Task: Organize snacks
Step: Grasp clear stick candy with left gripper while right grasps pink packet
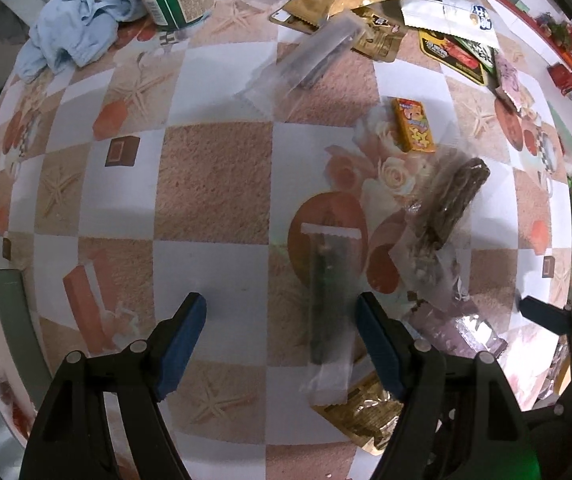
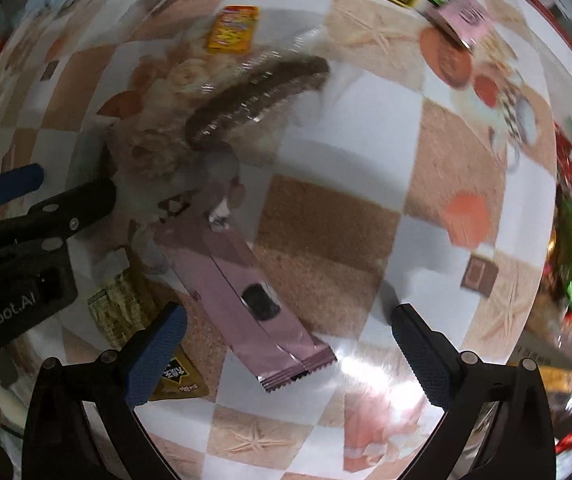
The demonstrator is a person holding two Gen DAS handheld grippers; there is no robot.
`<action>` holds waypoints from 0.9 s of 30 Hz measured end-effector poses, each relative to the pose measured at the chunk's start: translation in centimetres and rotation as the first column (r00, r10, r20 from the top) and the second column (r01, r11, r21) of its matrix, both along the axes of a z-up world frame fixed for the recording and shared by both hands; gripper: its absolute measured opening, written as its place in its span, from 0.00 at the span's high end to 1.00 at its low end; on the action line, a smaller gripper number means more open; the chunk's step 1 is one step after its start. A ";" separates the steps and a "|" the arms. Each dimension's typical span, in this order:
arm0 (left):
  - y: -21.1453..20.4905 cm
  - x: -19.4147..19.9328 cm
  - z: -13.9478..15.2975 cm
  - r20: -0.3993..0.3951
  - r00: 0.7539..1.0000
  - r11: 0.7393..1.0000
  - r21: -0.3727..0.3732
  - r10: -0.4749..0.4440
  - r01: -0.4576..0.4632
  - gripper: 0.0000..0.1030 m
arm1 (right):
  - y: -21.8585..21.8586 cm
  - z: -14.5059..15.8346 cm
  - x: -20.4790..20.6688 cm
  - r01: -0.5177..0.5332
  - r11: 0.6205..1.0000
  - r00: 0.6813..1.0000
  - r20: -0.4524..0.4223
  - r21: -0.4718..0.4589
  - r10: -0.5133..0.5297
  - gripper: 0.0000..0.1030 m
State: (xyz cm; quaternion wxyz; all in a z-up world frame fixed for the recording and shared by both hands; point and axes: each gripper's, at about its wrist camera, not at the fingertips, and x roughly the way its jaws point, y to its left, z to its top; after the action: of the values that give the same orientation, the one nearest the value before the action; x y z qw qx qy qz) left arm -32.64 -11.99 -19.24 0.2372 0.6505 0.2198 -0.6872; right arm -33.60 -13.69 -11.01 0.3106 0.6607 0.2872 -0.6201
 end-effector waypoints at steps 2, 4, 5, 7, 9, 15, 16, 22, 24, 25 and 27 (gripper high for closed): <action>0.2 -0.3 -0.2 -0.001 1.000 1.000 0.000 -0.004 0.004 0.20 | -1.0 0.0 0.5 -0.018 1.000 1.000 0.000 -0.002 0.018 0.00; 0.2 -0.7 -0.3 0.000 1.000 1.000 0.002 -0.006 0.006 0.20 | -2.4 -0.4 1.5 -0.016 1.000 1.000 0.007 0.002 0.016 0.00; 0.2 -1.0 -0.4 0.001 1.000 1.000 0.001 -0.009 0.009 0.20 | -2.7 -0.7 2.2 -0.016 1.000 1.000 0.011 0.007 0.016 0.00; 0.6 -0.8 -0.4 0.004 1.000 1.000 0.001 -0.014 0.014 0.20 | -3.3 -0.9 1.8 -0.021 1.000 1.000 0.020 0.020 0.021 0.00; 1.5 -1.3 -0.8 0.006 1.000 1.000 0.005 -0.021 0.021 0.22 | -3.1 -0.7 1.9 -0.029 0.999 0.999 0.030 0.038 0.028 0.00; 2.6 -2.0 0.9 -0.006 0.994 0.994 -0.020 -0.105 0.105 0.67 | -4.2 -1.5 4.2 -0.077 0.997 0.997 -0.011 0.002 0.077 0.29; 2.5 -2.2 0.9 -0.005 0.994 0.994 -0.017 -0.109 0.109 0.76 | -4.4 -1.1 4.4 -0.086 0.996 0.996 -0.020 -0.006 0.086 0.44; 1.1 -1.5 0.8 -0.009 0.998 0.998 0.023 -0.064 0.065 0.82 | -5.0 -0.5 4.7 -0.060 0.998 0.998 -0.018 -0.007 0.060 0.71; 0.9 -0.8 0.9 -0.016 0.998 0.998 0.024 -0.058 0.058 0.82 | -4.7 -0.4 4.7 -0.038 0.999 0.999 -0.019 -0.004 0.038 0.71; 0.8 -0.4 1.0 -0.022 0.998 0.998 0.025 -0.054 0.055 0.82 | -4.2 -0.4 4.6 -0.026 1.000 1.000 -0.014 -0.007 0.026 0.71; 0.9 0.3 0.7 -0.031 0.998 0.998 0.026 -0.048 0.049 0.82 | -3.1 -0.3 4.6 0.015 1.000 1.000 0.014 -0.023 -0.015 0.71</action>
State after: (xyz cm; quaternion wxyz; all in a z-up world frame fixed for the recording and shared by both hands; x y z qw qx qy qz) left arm -32.33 -11.11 -18.57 0.2085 0.6482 0.2167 -0.6996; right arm -28.96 -16.78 -11.31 0.3155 0.6633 0.2732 -0.6212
